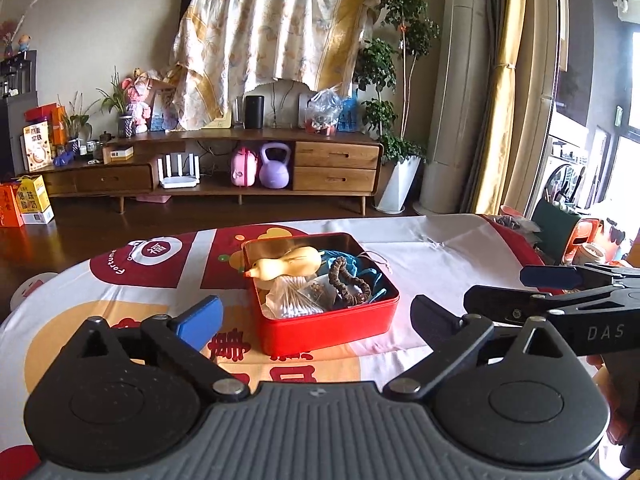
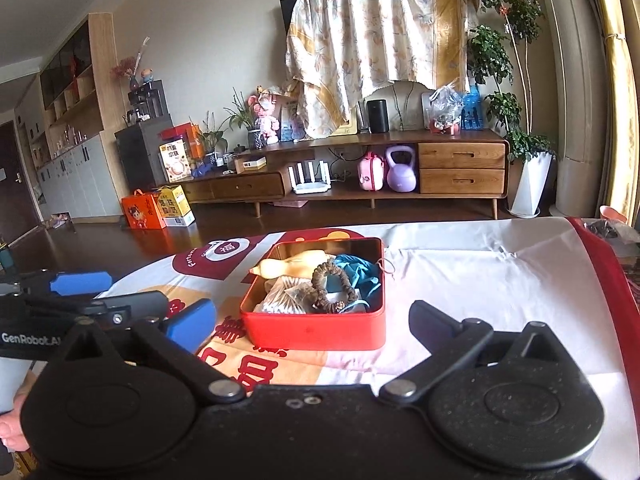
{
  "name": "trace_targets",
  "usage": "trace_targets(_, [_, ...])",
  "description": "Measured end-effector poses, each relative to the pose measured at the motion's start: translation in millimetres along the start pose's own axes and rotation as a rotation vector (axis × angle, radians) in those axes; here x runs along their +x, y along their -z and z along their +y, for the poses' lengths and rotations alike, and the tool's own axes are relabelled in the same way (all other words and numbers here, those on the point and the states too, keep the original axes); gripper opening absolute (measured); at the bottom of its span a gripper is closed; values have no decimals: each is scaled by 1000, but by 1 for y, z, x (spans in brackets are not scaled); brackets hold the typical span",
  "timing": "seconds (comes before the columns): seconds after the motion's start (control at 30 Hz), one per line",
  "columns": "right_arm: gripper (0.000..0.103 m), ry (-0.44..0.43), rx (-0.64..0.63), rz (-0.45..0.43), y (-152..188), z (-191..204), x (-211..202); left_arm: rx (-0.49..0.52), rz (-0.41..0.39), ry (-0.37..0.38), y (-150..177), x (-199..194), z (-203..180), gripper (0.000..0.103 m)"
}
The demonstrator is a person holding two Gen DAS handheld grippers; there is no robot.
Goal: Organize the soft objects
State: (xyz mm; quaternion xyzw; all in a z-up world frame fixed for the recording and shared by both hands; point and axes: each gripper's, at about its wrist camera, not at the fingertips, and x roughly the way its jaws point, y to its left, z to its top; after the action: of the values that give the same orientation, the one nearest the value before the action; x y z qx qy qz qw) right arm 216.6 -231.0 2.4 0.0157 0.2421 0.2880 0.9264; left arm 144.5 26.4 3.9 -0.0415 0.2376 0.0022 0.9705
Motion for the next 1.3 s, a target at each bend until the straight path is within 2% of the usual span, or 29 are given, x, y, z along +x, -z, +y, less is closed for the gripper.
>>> trace_targets(0.23, [103,-5,-10,1,5,3,-4,2,-6,-9,10,-11,-2,102])
trace_targets(1.3, [103,-7,-7,-1,11,4,-6,-13,9,-8,12,-11,0,102])
